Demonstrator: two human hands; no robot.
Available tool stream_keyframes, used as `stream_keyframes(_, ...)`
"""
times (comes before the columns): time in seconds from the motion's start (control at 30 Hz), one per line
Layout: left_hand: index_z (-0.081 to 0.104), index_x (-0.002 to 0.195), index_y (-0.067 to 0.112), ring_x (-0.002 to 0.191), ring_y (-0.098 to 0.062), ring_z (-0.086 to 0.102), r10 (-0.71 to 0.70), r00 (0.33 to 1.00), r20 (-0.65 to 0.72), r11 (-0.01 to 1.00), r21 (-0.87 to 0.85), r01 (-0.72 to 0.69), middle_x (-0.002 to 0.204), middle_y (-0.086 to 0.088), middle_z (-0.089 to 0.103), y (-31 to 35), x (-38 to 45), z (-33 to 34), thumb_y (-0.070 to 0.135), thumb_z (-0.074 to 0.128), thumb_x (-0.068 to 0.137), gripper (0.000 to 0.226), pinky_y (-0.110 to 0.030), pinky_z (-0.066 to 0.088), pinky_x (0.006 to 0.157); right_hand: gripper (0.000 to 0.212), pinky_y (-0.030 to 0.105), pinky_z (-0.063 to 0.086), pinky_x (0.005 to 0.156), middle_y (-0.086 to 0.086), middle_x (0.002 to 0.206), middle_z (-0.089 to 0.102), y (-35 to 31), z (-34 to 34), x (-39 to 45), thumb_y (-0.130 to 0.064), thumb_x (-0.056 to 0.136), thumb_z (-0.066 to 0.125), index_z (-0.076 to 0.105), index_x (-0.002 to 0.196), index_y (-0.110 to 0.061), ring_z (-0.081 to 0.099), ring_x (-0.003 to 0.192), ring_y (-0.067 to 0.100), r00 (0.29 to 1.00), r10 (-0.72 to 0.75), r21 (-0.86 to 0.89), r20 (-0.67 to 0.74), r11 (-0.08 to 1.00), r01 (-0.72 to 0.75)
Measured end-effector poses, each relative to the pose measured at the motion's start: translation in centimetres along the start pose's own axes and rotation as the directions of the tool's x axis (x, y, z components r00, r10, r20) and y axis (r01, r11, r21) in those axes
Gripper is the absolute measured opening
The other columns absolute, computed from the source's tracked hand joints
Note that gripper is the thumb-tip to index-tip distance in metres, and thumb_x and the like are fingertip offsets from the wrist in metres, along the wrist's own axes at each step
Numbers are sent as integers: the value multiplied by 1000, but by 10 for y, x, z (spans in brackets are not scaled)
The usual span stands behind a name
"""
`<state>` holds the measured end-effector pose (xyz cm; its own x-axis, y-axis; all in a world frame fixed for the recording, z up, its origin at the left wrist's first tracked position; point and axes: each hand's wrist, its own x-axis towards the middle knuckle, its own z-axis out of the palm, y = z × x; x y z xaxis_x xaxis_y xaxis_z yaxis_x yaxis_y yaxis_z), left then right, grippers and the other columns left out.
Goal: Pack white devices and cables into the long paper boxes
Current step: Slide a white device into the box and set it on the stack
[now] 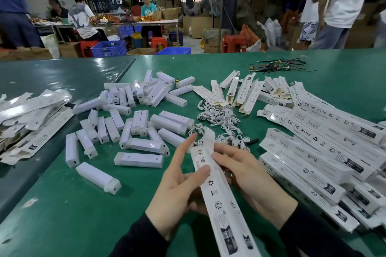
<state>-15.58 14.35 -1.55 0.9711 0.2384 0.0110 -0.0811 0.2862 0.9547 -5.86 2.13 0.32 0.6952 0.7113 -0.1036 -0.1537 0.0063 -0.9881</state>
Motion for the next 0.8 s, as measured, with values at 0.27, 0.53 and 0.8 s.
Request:
stream_keyframes(0.27, 22, 143, 47, 48, -29, 62, 61, 984, -165, 967, 252, -18, 75, -17, 72, -10, 0, 3, 30, 83, 68, 98, -29, 49, 38, 16, 12, 48, 64, 2, 88, 72, 7, 3, -1, -24, 86, 71, 73, 100, -17, 63, 70, -1, 979, -145, -248, -145, 963, 106)
stream_keyframes(0.53, 34, 142, 47, 48, -5, 47, 257, 959, -115, 792, 594, -141, 57, 7, 66, -15, -4, 1, 44, 77, 52, 100, -20, 45, 54, 13, 26, 56, 65, 17, 94, 74, 8, 6, -9, -18, 91, 67, 77, 99, -17, 67, 77, 14, 994, -2, -188, 108, 982, 22)
stream_keyframes(0.8, 51, 134, 38, 68, -8, 60, 385, 902, -197, 837, 485, -252, 76, 8, 68, -15, 0, -1, 59, 70, 65, 75, -26, 52, 64, 25, 29, 60, 70, 13, 99, 75, 5, -1, -3, -3, 97, 53, 68, 114, -12, 71, 78, 20, 998, 70, 84, 2, 994, -70)
